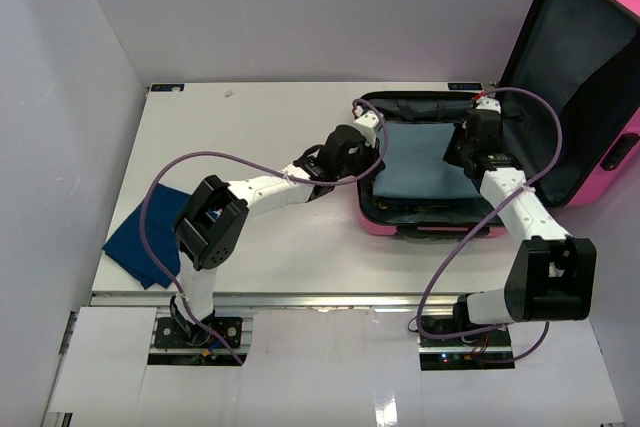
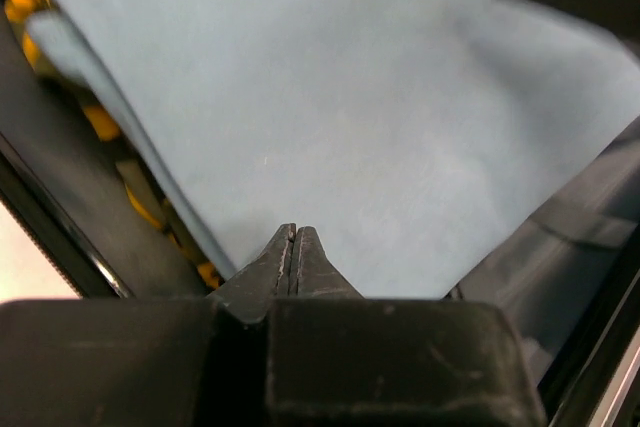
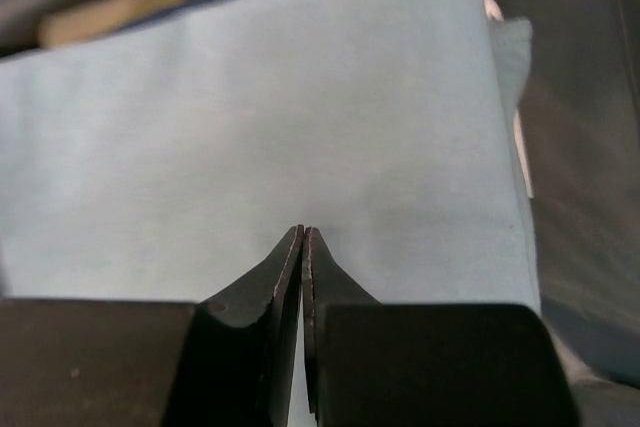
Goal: Pack the luggage
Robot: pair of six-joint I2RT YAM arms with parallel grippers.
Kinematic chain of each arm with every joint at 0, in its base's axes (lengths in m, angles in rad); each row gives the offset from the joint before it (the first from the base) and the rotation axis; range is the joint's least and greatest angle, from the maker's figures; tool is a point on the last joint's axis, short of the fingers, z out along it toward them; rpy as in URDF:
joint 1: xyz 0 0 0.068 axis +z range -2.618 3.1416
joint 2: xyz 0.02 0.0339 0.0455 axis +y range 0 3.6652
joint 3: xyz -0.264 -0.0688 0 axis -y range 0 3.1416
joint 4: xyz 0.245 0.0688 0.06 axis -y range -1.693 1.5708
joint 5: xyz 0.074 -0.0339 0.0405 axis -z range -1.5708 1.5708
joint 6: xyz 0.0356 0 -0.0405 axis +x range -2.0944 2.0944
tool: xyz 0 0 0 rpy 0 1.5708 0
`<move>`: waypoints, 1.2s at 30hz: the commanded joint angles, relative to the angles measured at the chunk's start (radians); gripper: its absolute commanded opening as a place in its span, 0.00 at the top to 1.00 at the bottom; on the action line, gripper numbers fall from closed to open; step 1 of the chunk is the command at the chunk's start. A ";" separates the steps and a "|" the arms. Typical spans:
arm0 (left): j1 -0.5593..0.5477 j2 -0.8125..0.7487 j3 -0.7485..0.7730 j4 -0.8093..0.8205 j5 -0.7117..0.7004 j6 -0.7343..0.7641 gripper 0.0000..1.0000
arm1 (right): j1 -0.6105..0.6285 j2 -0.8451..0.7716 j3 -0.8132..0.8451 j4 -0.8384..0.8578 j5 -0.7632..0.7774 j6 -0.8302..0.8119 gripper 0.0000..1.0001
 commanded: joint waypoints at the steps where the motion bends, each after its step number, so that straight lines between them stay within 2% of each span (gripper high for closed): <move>1: -0.003 -0.019 -0.021 0.021 0.012 -0.021 1.00 | -0.005 -0.069 -0.054 -0.004 -0.076 0.022 0.92; 6: -0.004 -0.011 -0.077 0.077 -0.011 -0.050 1.00 | -0.006 -0.065 -0.197 0.044 -0.091 0.042 0.92; 10: -0.005 0.021 -0.065 0.052 0.002 -0.052 1.00 | -0.006 -0.102 -0.223 0.045 -0.043 0.059 0.92; 13: -0.004 0.025 -0.024 0.021 -0.048 -0.035 1.00 | -0.006 -0.138 -0.231 0.056 -0.022 0.069 0.92; 17: -0.006 0.022 0.061 -0.043 -0.107 0.009 1.00 | -0.006 -0.140 -0.181 0.026 -0.054 0.046 0.92; 23: 0.010 0.129 0.300 -0.139 -0.249 0.047 1.00 | 0.001 -0.101 -0.104 0.066 -0.227 0.028 0.92; 27: 0.034 0.238 0.423 -0.125 -0.234 0.065 1.00 | 0.007 -0.083 -0.188 0.192 -0.329 0.051 0.92; 30: 0.034 0.318 0.494 -0.121 -0.250 0.091 1.00 | 0.008 -0.071 -0.255 0.259 -0.318 0.071 0.92; 36: 0.041 0.403 0.529 -0.121 -0.270 0.089 1.00 | 0.008 -0.078 -0.244 0.209 -0.206 0.087 0.92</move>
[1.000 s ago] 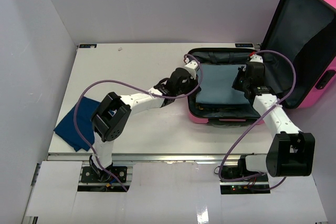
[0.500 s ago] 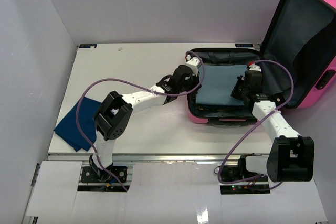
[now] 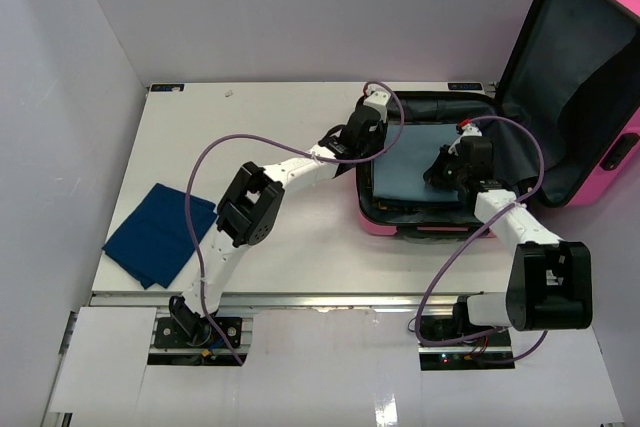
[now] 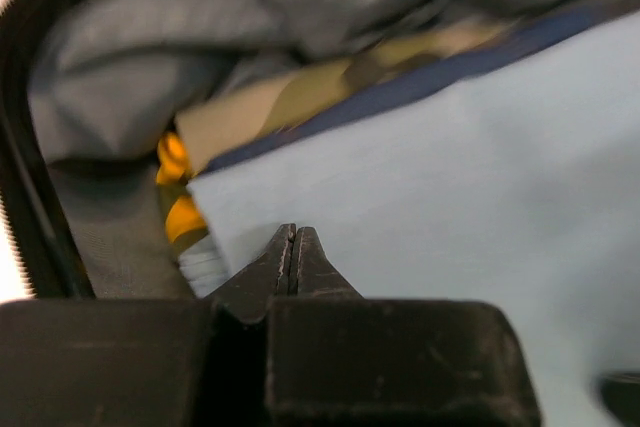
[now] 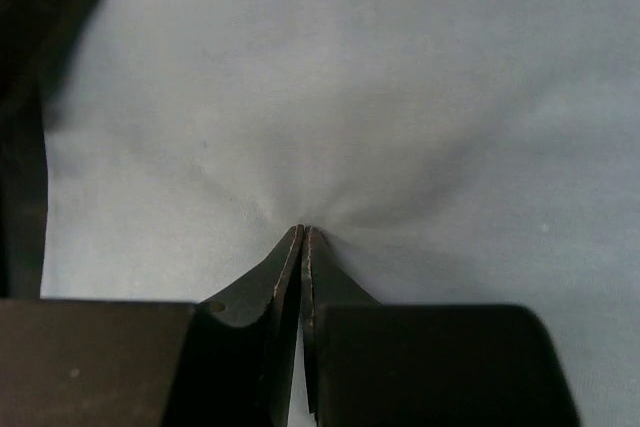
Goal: Pack the luggage
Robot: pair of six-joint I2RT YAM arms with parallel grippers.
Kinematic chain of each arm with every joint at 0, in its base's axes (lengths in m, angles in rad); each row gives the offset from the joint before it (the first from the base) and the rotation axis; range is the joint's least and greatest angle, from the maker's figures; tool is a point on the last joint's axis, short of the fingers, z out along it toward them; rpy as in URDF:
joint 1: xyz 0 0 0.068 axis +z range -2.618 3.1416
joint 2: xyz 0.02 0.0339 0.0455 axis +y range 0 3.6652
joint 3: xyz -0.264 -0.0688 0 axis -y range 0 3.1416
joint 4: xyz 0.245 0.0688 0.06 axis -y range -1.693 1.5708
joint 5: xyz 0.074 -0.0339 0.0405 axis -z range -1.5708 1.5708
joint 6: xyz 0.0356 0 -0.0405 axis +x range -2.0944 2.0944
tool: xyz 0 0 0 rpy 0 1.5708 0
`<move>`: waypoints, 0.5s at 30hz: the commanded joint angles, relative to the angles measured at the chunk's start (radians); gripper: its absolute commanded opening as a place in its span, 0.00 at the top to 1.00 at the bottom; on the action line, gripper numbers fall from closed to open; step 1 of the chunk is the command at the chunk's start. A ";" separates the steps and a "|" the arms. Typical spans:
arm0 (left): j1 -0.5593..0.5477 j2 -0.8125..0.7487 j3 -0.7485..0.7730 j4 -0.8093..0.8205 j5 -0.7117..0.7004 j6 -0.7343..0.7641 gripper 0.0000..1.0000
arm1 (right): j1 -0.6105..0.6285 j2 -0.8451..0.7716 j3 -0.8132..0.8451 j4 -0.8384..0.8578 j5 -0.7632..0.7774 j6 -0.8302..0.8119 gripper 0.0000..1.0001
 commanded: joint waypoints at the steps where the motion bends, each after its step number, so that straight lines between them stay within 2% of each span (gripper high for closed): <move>1: 0.000 0.023 0.033 -0.024 -0.031 0.021 1.00 | 0.002 -0.044 0.001 0.022 0.086 0.020 0.92; 3: 0.000 0.019 0.023 -0.024 -0.045 0.032 1.00 | 0.000 -0.056 0.014 -0.018 0.135 0.010 0.92; 7: 0.000 -0.080 -0.027 -0.024 -0.084 0.057 1.00 | 0.005 -0.062 0.120 -0.105 0.117 -0.020 0.92; 8: 0.000 -0.124 -0.038 -0.024 -0.091 0.062 0.98 | 0.010 -0.067 0.138 -0.117 0.117 -0.025 0.92; 12: 0.000 -0.299 -0.093 -0.033 -0.145 0.081 0.82 | 0.018 -0.082 0.208 -0.184 0.117 -0.051 0.92; 15: 0.004 -0.422 -0.133 -0.091 -0.277 0.098 0.84 | 0.027 -0.114 0.211 -0.198 0.083 -0.058 0.92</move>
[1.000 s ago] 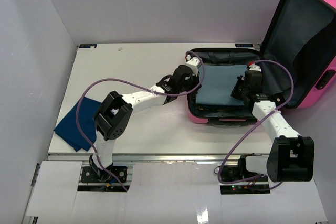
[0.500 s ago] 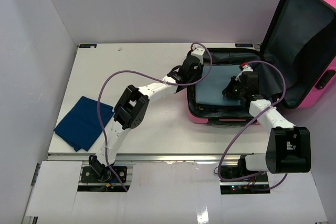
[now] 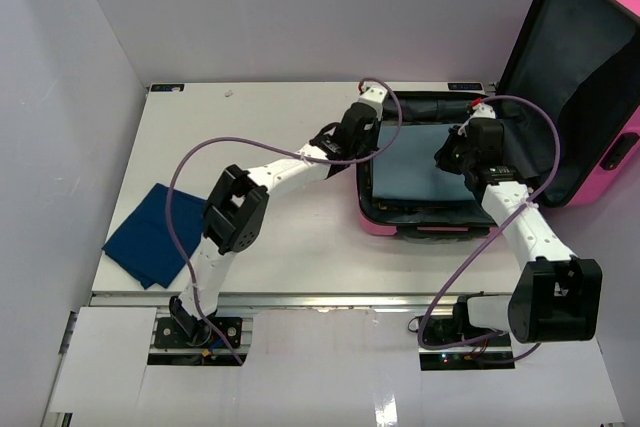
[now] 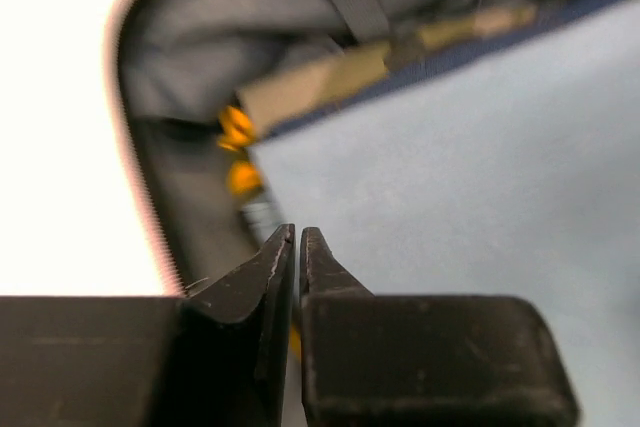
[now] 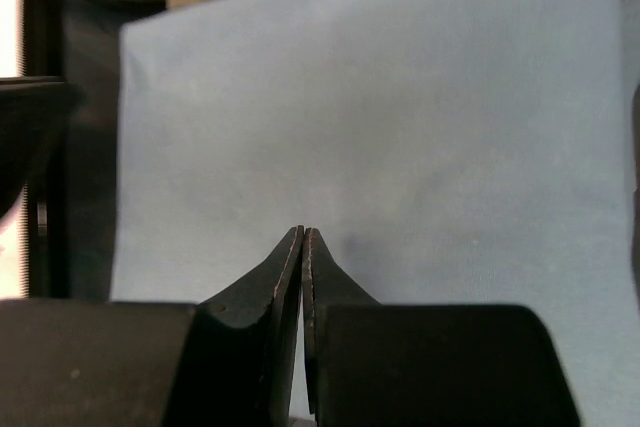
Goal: Pack the luggage
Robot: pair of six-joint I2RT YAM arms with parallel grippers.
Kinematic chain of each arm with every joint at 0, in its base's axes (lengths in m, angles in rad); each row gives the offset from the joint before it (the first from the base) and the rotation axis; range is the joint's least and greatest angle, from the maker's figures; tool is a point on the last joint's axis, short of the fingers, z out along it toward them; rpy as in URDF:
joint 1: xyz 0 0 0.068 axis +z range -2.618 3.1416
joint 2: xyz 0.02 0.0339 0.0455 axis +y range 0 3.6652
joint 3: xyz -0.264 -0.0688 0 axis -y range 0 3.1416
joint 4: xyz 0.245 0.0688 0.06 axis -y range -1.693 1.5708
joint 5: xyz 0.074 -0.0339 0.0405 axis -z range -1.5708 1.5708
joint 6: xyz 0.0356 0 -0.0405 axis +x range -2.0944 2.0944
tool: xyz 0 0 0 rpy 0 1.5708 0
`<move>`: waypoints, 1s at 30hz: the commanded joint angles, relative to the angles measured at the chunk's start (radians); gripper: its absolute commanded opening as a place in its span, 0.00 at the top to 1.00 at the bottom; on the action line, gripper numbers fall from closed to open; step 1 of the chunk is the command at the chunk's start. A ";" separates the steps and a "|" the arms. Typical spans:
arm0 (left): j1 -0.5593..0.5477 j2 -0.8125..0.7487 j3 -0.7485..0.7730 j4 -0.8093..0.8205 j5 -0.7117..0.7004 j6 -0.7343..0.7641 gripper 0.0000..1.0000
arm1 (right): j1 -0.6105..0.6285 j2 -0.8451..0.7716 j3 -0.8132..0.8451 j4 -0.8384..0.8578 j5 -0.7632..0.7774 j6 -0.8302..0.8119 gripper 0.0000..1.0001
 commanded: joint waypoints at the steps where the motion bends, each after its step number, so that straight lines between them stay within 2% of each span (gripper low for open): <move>1: 0.020 -0.316 -0.048 -0.080 -0.224 0.029 0.90 | 0.021 -0.071 0.043 -0.051 -0.036 -0.032 0.92; 3: 0.051 -0.385 -0.085 -0.180 -0.312 -0.032 0.99 | 0.037 -0.084 0.039 -0.052 -0.043 -0.031 0.92; 5: 0.150 -0.456 -0.143 -0.295 -0.392 -0.212 1.00 | 0.063 -0.094 0.034 -0.054 -0.049 -0.032 0.92; 7: 0.260 -0.560 -0.281 -0.359 -0.371 -0.302 1.00 | 0.078 -0.103 0.025 -0.051 -0.056 -0.033 0.92; 11: 0.510 -0.803 -0.652 -0.344 -0.318 -0.468 1.00 | 0.098 -0.120 0.004 -0.024 -0.087 -0.032 0.92; 15: 0.666 -0.936 -0.839 -0.394 -0.321 -0.630 1.00 | 0.118 -0.114 0.013 -0.034 -0.084 -0.030 0.92; 17: 0.710 -0.980 -0.901 -0.427 -0.353 -0.699 1.00 | 0.121 -0.117 0.015 -0.037 -0.084 -0.032 0.92; 22: 0.741 -1.030 -1.000 -0.512 -0.483 -0.843 1.00 | 0.122 -0.147 -0.001 -0.030 -0.101 -0.036 0.92; 26: 0.790 -0.962 -1.003 -0.583 -0.494 -0.910 1.00 | 0.121 -0.150 -0.013 -0.019 -0.115 -0.037 0.92; 30: 0.793 -0.893 -0.989 -0.651 -0.519 -0.993 1.00 | 0.121 -0.143 -0.013 -0.023 -0.111 -0.038 0.92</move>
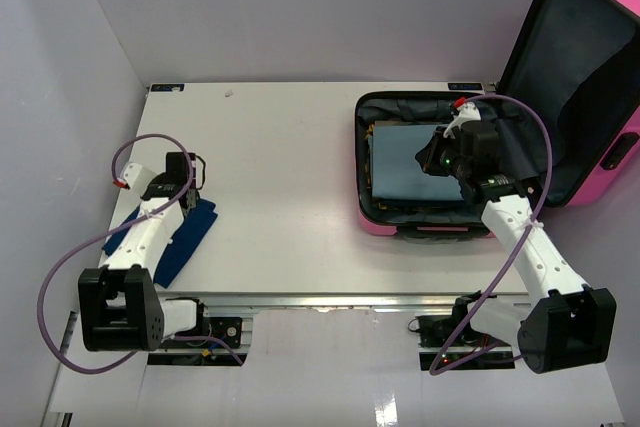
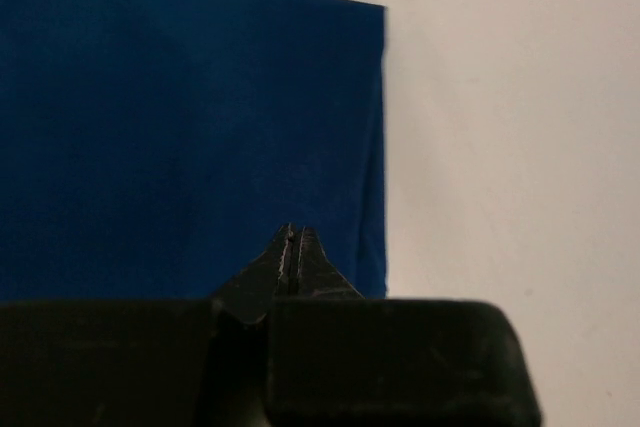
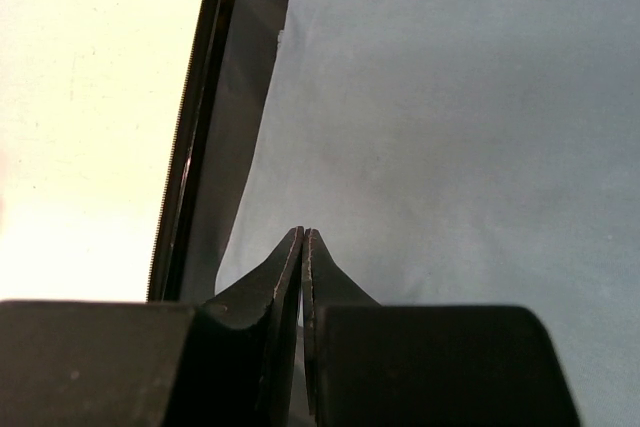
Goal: Pack the luggage
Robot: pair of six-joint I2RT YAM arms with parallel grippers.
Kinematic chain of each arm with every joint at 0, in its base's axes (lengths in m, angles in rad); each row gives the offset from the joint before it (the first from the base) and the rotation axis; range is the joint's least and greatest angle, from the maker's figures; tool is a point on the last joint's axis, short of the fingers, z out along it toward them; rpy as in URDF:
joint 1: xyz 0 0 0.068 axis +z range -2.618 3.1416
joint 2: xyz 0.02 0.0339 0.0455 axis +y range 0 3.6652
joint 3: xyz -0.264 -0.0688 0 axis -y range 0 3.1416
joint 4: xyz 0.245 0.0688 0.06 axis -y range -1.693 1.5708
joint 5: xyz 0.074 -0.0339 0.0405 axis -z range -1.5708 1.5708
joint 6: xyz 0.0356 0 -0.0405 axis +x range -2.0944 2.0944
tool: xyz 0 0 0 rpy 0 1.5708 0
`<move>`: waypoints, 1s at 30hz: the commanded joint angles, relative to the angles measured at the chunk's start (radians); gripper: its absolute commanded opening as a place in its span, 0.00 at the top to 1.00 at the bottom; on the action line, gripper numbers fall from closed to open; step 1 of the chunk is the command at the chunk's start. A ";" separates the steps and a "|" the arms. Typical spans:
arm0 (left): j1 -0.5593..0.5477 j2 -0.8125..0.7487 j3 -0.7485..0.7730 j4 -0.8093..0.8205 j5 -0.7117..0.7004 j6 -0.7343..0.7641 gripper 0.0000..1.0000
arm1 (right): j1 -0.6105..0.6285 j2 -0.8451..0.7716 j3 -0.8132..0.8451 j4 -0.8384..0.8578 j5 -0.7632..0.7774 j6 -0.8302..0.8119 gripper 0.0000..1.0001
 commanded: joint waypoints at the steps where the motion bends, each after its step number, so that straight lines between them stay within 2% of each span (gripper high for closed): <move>1: 0.010 0.061 0.001 -0.082 -0.056 -0.136 1.00 | 0.003 -0.011 -0.017 0.021 -0.012 -0.020 0.92; 5: 0.010 0.140 -0.045 0.022 -0.001 -0.111 1.00 | 0.003 -0.013 -0.015 0.014 0.005 -0.016 0.92; 10: 0.010 0.282 0.006 0.074 0.079 -0.049 1.00 | 0.003 -0.009 0.002 -0.007 0.024 -0.017 0.92; 15: -0.016 0.306 -0.017 0.188 0.134 0.014 1.00 | 0.004 -0.007 0.009 -0.009 0.025 -0.018 0.92; 18: -0.055 0.327 -0.030 0.265 0.170 0.065 1.00 | 0.005 -0.004 0.015 -0.011 0.026 -0.022 0.92; 22: -0.102 0.398 0.013 0.271 0.184 0.080 1.00 | 0.004 -0.009 0.018 -0.018 0.031 -0.025 0.92; 30: -0.294 0.491 0.067 0.310 0.176 0.115 1.00 | 0.006 -0.033 0.035 -0.041 0.050 -0.030 0.92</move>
